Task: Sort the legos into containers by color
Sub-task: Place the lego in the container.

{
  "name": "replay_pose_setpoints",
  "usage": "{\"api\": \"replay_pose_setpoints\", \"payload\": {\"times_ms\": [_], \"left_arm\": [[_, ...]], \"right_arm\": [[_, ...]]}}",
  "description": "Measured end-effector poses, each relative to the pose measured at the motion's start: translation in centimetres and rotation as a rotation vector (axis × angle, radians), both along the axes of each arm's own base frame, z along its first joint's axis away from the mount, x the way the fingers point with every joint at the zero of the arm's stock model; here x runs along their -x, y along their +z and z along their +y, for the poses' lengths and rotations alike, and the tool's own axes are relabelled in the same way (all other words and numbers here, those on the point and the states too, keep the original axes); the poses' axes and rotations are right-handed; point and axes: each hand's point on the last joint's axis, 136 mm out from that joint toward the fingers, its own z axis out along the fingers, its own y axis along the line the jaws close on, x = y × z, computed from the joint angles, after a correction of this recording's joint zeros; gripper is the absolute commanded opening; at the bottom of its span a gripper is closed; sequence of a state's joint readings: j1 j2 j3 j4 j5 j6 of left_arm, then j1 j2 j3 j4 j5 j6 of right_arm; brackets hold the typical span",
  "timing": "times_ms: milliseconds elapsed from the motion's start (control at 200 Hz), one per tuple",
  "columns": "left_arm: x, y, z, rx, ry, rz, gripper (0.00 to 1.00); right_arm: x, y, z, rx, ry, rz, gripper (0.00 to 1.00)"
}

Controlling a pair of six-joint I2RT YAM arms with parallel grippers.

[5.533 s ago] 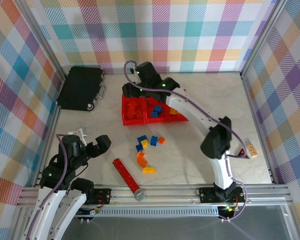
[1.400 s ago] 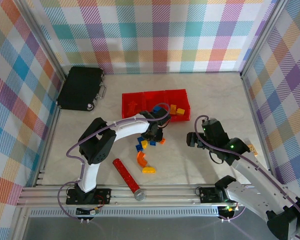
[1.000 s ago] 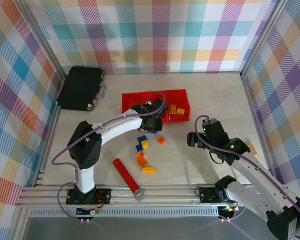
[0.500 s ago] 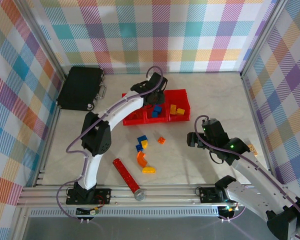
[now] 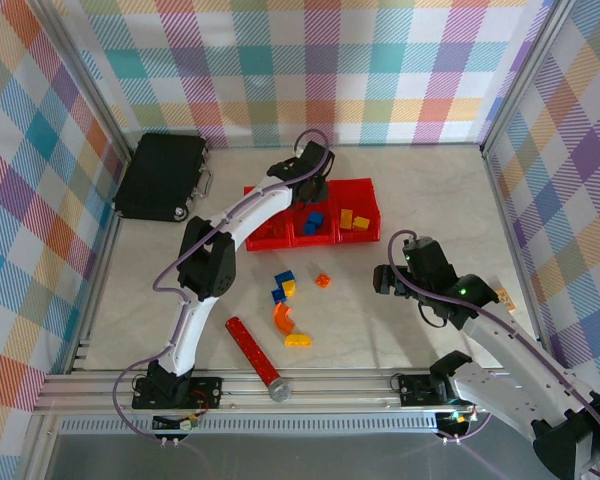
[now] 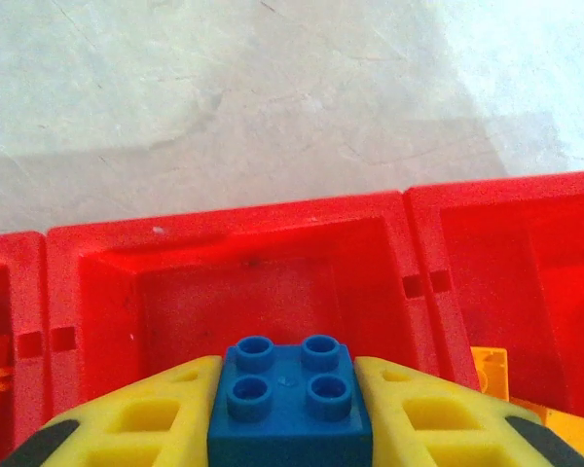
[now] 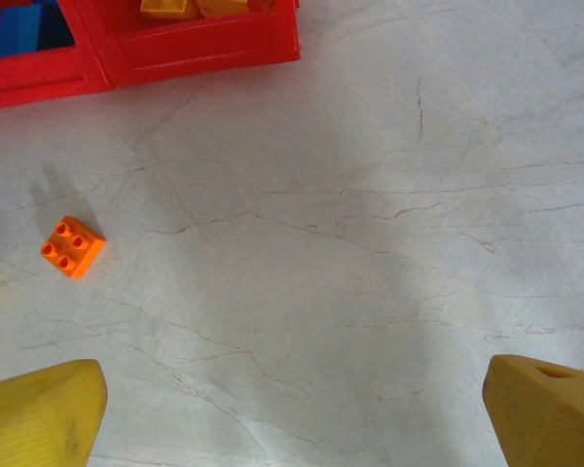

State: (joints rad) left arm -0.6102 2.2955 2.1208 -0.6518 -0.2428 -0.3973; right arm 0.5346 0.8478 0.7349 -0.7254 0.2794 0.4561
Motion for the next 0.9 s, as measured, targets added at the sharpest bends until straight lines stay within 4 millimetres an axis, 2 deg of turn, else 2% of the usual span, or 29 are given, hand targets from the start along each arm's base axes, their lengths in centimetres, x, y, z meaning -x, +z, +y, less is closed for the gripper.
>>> {"api": "replay_pose_setpoints", "payload": {"times_ms": [255,430,520,610,675,810,900], "left_arm": [[-0.5,0.9,0.0,-0.019,-0.032,-0.027,0.61],[-0.3,1.0,-0.3,-0.020,-0.068,-0.025,0.66],[0.3,1.8,-0.4,-0.005,-0.089,-0.028,0.69],[2.0,3.5,0.3,0.006,-0.120,-0.044,0.73],[3.8,5.7,1.2,0.023,-0.140,-0.076,0.76],[8.5,10.9,3.9,0.085,-0.153,-0.182,0.80],[11.7,12.7,5.9,0.121,-0.153,-0.232,0.82]], "right_arm": [[0.0,0.2,0.1,-0.003,0.002,0.001,0.99],[0.0,0.9,0.2,-0.015,0.007,-0.003,0.99],[0.2,1.2,0.5,-0.030,0.015,0.003,0.99],[0.5,1.4,0.9,-0.050,0.030,0.019,0.99],[0.7,1.5,1.3,-0.070,0.043,0.030,0.99],[1.0,1.6,2.3,-0.114,0.076,0.057,0.99],[1.1,1.2,3.2,-0.141,0.095,0.101,0.99]]}}
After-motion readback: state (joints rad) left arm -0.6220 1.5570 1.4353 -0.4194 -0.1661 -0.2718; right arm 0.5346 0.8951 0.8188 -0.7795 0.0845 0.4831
